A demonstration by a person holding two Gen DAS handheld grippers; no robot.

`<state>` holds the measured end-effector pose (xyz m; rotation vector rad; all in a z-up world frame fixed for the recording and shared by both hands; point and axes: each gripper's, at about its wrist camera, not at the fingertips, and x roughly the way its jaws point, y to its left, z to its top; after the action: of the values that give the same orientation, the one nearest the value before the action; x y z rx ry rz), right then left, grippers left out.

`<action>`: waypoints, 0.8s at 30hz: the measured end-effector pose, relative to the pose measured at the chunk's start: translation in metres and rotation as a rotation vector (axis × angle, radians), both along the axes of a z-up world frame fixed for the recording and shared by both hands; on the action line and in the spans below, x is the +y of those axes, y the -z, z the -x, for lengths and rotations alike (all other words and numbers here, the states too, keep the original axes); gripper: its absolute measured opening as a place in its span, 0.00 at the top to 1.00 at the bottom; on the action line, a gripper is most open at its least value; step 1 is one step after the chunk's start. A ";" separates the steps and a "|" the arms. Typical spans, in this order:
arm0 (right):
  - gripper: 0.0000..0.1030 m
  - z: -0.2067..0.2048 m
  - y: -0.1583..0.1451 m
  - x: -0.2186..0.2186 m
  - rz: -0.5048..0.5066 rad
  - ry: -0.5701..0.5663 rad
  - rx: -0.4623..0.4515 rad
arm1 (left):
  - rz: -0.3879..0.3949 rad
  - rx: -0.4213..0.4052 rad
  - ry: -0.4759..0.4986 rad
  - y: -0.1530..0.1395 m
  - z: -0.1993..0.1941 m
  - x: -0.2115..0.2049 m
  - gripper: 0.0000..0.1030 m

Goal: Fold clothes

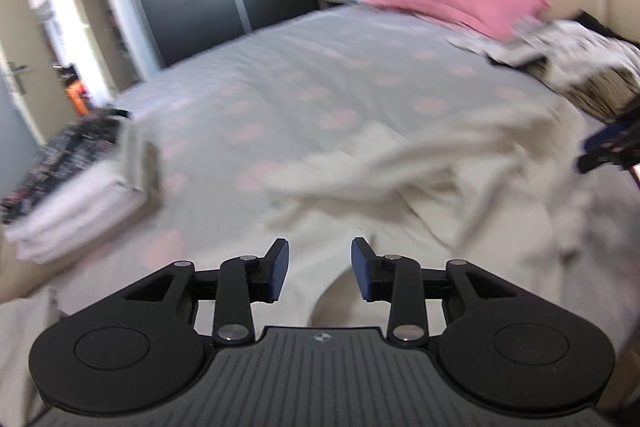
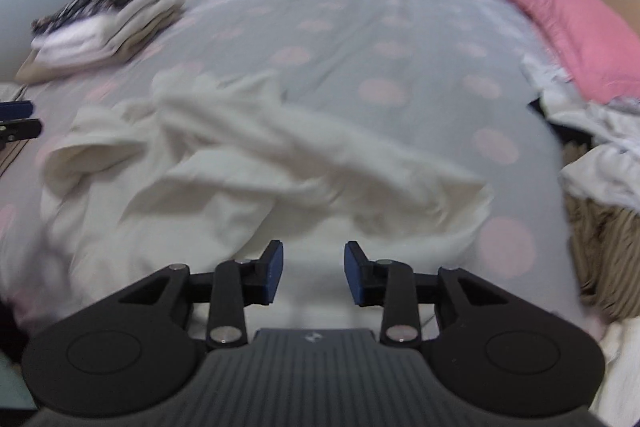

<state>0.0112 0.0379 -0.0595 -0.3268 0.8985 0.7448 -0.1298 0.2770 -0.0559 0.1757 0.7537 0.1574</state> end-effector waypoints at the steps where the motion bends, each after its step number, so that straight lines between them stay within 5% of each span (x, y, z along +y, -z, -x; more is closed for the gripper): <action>1: 0.64 0.005 0.005 0.002 0.007 -0.010 0.020 | 0.012 0.014 0.024 0.004 0.003 -0.006 0.63; 8: 0.46 0.045 0.032 0.017 0.082 -0.096 0.071 | -0.021 0.163 0.223 0.034 0.021 -0.041 0.53; 15: 0.36 0.050 0.064 0.023 0.243 -0.104 0.084 | -0.088 0.365 0.235 0.078 0.017 -0.043 0.50; 18: 0.53 0.043 0.070 0.022 0.253 -0.066 0.089 | -0.077 0.413 0.170 0.091 0.006 -0.039 0.60; 19: 0.73 0.043 0.069 0.022 0.247 -0.064 0.077 | -0.058 0.404 0.157 0.092 0.004 -0.038 0.65; 22: 0.99 0.040 0.063 0.021 0.227 -0.037 0.025 | -0.053 0.387 0.140 0.089 -0.001 -0.039 0.80; 24: 1.00 0.039 0.058 0.019 0.212 -0.006 -0.017 | -0.055 0.376 0.137 0.086 -0.005 -0.041 0.91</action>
<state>-0.0273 0.0568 -0.1175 -0.5225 0.9629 0.6522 -0.1247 0.2356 -0.1422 0.3141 1.1082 0.0138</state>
